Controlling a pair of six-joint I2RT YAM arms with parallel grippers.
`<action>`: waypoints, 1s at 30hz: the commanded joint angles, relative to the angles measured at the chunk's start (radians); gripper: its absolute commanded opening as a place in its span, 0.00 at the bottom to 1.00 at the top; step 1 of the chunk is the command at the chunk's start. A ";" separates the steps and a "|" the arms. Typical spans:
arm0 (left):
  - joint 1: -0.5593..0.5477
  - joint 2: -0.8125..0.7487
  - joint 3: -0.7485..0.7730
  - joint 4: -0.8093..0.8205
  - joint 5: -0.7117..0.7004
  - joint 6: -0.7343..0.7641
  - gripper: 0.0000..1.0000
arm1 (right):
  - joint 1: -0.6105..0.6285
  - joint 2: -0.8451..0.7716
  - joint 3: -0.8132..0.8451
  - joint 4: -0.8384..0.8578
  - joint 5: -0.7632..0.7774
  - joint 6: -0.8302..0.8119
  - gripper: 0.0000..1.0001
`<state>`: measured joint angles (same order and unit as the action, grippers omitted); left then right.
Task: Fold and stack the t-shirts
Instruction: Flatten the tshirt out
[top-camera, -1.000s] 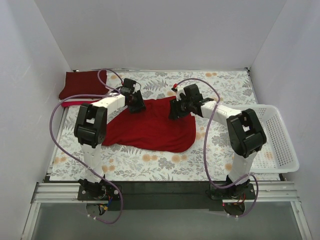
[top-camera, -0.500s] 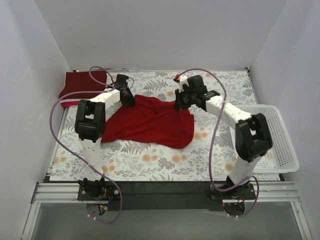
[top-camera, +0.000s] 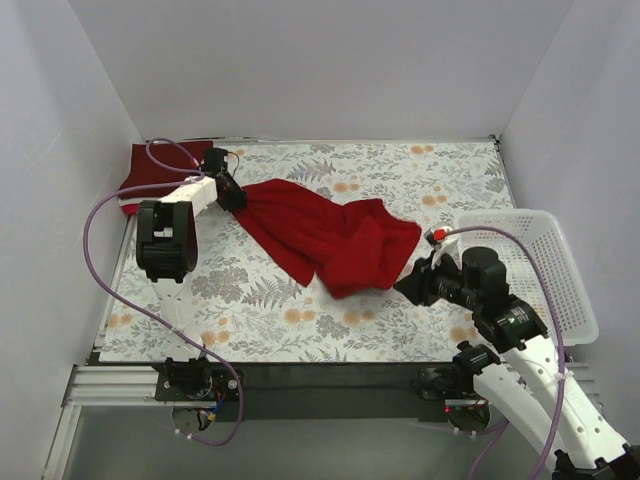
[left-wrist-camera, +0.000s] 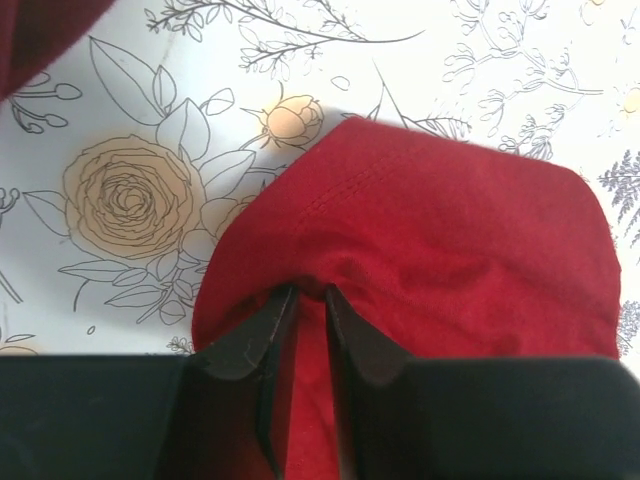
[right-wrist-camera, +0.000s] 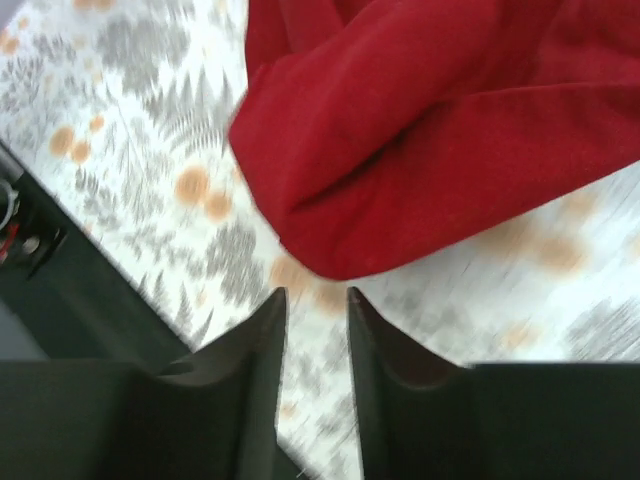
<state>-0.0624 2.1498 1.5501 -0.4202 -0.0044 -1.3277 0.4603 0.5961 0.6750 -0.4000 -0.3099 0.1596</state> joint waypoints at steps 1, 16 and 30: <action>-0.005 -0.021 -0.045 -0.040 -0.002 0.004 0.18 | 0.001 -0.117 -0.126 -0.184 -0.053 0.147 0.42; -0.259 -0.548 -0.304 -0.034 -0.180 0.042 0.55 | 0.005 0.335 0.003 0.053 0.028 0.098 0.60; -0.608 -0.604 -0.588 -0.026 -0.314 -0.008 0.29 | 0.097 0.531 -0.051 0.234 -0.008 0.120 0.51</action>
<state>-0.6285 1.5280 0.9276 -0.4511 -0.2226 -1.3361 0.5461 1.1221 0.6323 -0.2382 -0.3065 0.2798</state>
